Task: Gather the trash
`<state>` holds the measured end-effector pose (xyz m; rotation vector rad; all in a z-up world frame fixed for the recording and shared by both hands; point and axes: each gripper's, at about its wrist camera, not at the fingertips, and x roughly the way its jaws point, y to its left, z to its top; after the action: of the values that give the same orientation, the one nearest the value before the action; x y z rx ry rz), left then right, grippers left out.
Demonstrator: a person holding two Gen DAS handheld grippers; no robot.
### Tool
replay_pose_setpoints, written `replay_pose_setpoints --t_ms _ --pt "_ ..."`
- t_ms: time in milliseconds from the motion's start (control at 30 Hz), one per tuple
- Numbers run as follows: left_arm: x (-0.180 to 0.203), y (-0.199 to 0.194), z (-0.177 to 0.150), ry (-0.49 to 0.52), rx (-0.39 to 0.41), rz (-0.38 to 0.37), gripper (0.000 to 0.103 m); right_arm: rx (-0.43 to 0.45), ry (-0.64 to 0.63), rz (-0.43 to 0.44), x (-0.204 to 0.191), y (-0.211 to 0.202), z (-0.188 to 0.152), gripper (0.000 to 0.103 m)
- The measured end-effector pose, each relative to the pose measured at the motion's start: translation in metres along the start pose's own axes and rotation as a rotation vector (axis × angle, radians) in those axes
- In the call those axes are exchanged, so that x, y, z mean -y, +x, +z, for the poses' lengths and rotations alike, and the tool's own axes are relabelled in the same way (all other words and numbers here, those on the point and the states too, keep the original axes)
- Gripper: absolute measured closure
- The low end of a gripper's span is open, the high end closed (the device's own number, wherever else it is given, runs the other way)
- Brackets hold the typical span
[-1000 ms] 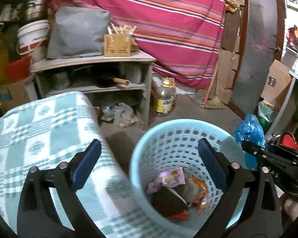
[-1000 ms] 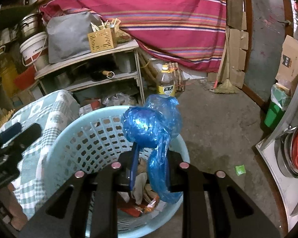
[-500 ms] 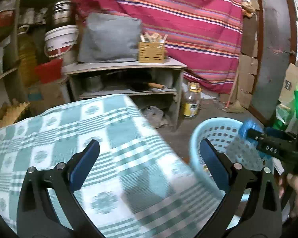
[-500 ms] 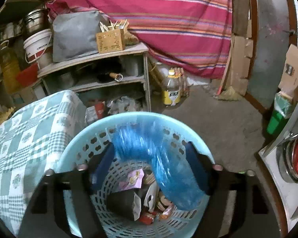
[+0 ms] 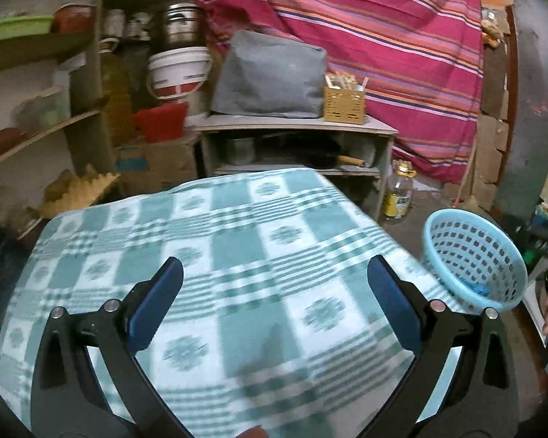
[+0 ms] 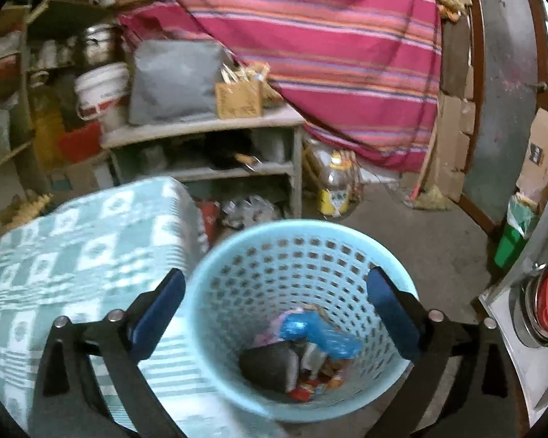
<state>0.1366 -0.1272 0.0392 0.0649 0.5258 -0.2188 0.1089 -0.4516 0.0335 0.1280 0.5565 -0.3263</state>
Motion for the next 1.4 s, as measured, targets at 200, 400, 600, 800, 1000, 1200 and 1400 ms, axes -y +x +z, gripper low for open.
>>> replay_pose_setpoints --t_ms 200,400,600,800,1000,1200,1400 --pt "-0.043 -0.028 -0.021 -0.016 0.002 0.082 0.005 0.048 -0.055 0.074 -0.059 -0.047 -0.018 0.005" --pt "-0.081 -0.062 -0.04 -0.038 0.047 0.148 0.005 0.079 -0.123 0.155 -0.118 -0.084 -0.05 0.005" --pt "-0.108 -0.081 -0.064 -0.049 0.032 0.212 0.005 0.108 -0.171 0.222 -0.159 -0.109 -0.084 0.005" --pt "-0.124 -0.093 -0.085 -0.085 0.016 0.226 0.005 0.095 -0.228 0.247 -0.191 -0.113 -0.112 0.005" --pt "-0.135 -0.102 -0.102 -0.146 0.028 0.221 0.005 0.139 -0.263 0.262 -0.209 -0.119 -0.124 0.005" --pt "-0.138 -0.106 -0.106 -0.154 0.073 0.242 0.005 0.136 -0.269 0.264 -0.214 -0.117 -0.127 0.005" --pt "-0.139 -0.101 -0.107 -0.162 0.055 0.234 0.005 0.12 -0.259 0.258 -0.214 -0.113 -0.129 0.005"
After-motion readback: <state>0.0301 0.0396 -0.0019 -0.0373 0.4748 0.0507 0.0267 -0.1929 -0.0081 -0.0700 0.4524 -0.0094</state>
